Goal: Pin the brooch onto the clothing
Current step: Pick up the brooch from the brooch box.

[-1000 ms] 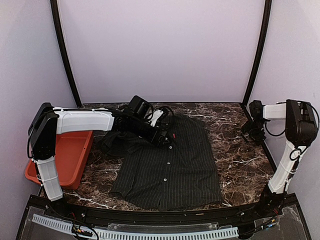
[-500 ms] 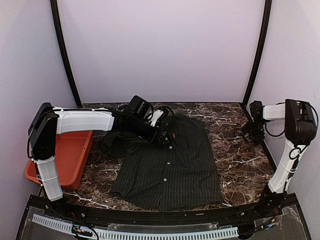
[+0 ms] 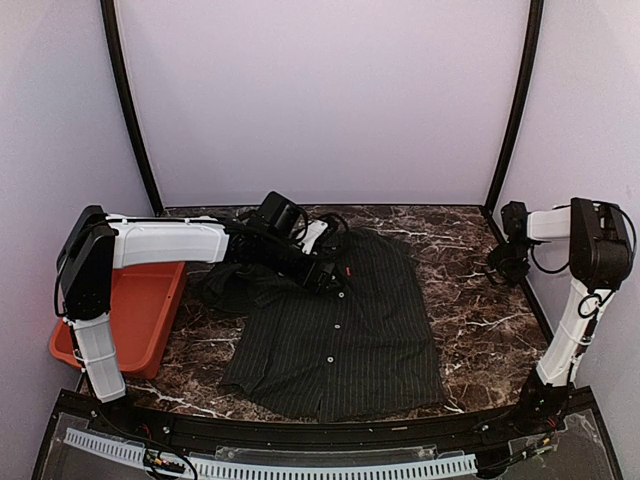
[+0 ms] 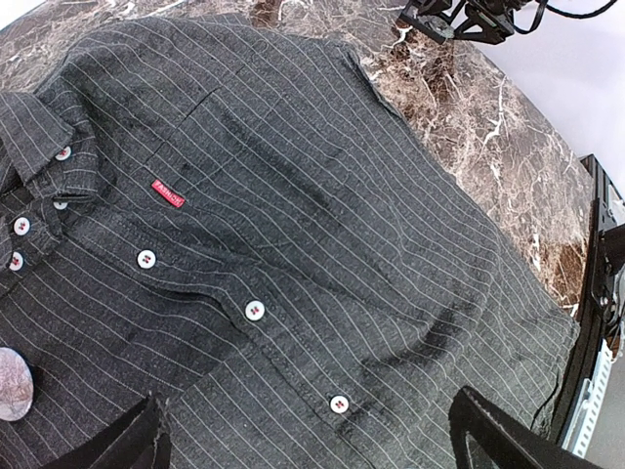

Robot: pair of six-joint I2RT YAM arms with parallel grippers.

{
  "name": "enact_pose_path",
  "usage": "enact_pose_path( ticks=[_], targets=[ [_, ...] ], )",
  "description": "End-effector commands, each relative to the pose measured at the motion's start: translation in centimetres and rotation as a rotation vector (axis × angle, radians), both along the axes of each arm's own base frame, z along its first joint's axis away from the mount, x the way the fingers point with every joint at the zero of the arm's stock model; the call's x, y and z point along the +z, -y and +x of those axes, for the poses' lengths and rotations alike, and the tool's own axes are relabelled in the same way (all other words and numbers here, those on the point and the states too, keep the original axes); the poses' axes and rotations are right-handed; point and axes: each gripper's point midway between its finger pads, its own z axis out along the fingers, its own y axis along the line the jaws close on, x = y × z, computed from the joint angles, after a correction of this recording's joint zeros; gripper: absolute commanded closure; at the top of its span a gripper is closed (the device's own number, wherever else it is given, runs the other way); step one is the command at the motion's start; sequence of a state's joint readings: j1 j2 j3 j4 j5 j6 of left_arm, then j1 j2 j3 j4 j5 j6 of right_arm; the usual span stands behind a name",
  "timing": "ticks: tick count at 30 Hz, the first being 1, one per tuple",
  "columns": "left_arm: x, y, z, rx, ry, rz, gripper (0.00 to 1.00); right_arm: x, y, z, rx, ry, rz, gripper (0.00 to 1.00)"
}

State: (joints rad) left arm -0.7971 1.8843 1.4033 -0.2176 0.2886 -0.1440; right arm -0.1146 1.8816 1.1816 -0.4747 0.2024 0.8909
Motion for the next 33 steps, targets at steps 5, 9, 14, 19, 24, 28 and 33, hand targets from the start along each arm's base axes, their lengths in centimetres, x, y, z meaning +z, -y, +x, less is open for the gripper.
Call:
enact_pose_path(
  ticks=[5,9,14,19,24,28,33],
  targets=[
    [0.3,0.0,-0.8,-0.011,-0.007,0.001,0.01,-2.2,-0.6,-0.3,0.009,-0.021,0.058,0.35],
    [0.3,0.0,-0.8,-0.013,-0.008,0.002,0.01,-2.5,-0.9,-0.4,0.017,-0.02,0.075,0.35],
    [0.3,0.1,-0.9,-0.014,-0.01,0.001,0.01,-3.0,-1.3,-0.4,0.034,-0.03,0.097,0.41],
    [0.3,0.1,-0.9,-0.015,-0.009,0.006,0.01,-3.5,-1.3,-0.7,0.037,-0.072,0.097,0.39],
    [0.2,0.0,-0.9,-0.012,-0.008,0.01,0.01,-4.0,-1.2,-1.0,0.052,-0.108,0.089,0.38],
    [0.1,0.0,-0.8,-0.01,-0.008,0.014,0.01,-4.2,-1.1,-1.2,0.062,-0.135,0.083,0.38],
    [0.0,0.0,-0.8,-0.008,-0.012,0.016,0.01,-4.2,-1.0,-1.5,0.074,-0.161,0.074,0.39]
  ],
)
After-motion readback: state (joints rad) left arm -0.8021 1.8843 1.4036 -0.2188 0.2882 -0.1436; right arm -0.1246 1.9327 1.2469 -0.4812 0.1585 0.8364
